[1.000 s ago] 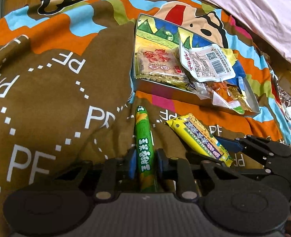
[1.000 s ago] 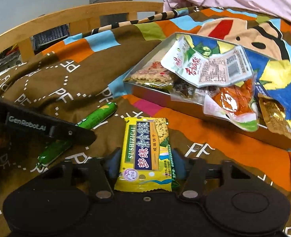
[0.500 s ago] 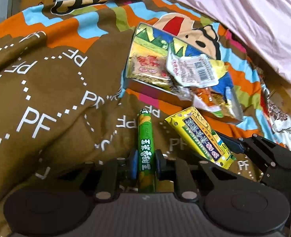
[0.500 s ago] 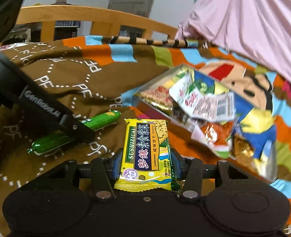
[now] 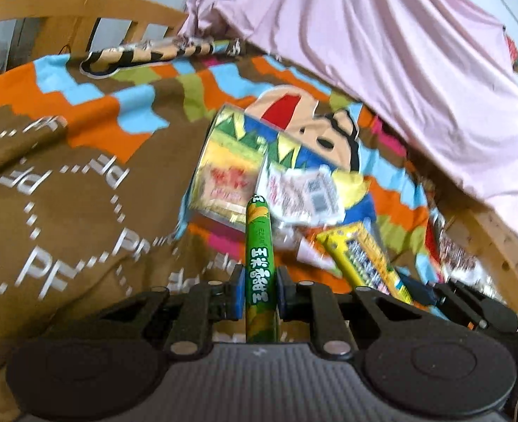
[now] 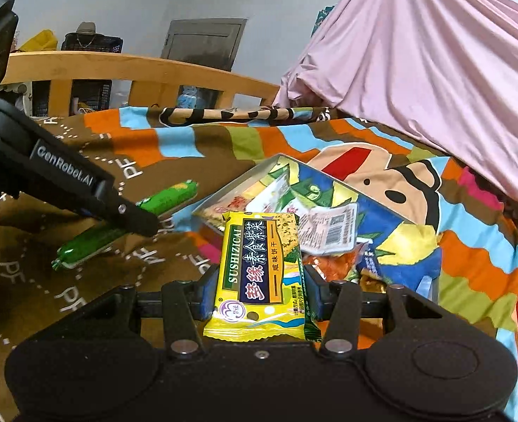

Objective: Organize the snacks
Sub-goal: 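Lift the sausage stick and biscuit packet and carry them toward the tin, then lower the sausage stick and biscuit packet into the tin and open both grippers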

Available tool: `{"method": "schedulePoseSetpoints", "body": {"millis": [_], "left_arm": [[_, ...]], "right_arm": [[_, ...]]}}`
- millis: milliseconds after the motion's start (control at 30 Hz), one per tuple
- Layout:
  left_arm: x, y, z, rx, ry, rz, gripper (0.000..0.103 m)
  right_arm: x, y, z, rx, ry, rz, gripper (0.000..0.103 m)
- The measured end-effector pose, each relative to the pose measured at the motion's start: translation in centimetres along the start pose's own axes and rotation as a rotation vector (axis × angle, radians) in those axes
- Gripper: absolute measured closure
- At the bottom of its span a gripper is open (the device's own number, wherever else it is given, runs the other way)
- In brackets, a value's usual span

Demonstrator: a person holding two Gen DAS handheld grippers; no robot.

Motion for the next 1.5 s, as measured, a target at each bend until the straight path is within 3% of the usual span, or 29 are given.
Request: {"method": "schedulePoseSetpoints", "body": {"millis": [267,433,800,1100,1300,1500], "left_arm": [[-2.1,-5.1,3.8,-0.043,-0.069,-0.034,0.084],[-3.4,-9.7,6.0,-0.061,-0.081,-0.061,0.084],[-2.7,-19.3,9.2,-0.008,-0.103,0.017,0.084],[-1.5,-21.9,8.4,0.036,-0.128,0.111,0.084],[-1.9,-22.1,8.3,0.034,-0.159,0.135,0.083],[-2.3,-22.0,8.5,0.024,-0.169,0.142,0.069]], "right_arm": [[-4.8,-3.4,3.0,-0.053,0.052,-0.022,0.052],[-8.5,-6.9,2.7,-0.072,-0.027,-0.093,0.052],[-12.4,-15.1,1.1,0.011,-0.168,-0.127,0.052],[-12.7,-19.1,-2.6,0.164,-0.251,-0.114,0.052],[-12.5,-19.5,-3.0,0.184,-0.258,-0.115,0.05],[-12.7,-19.2,-2.8,0.177,-0.276,-0.11,0.046]]}}
Point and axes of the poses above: each gripper's, at about its wrist camera, not at the fingertips, and y roughly against the way its jaws point, x to its left, z to its top, the point moved 5 cm from there along -y, roughly the way its jaws point, and after that the axes turned 11 degrees about -z, right-handed, at the moved point
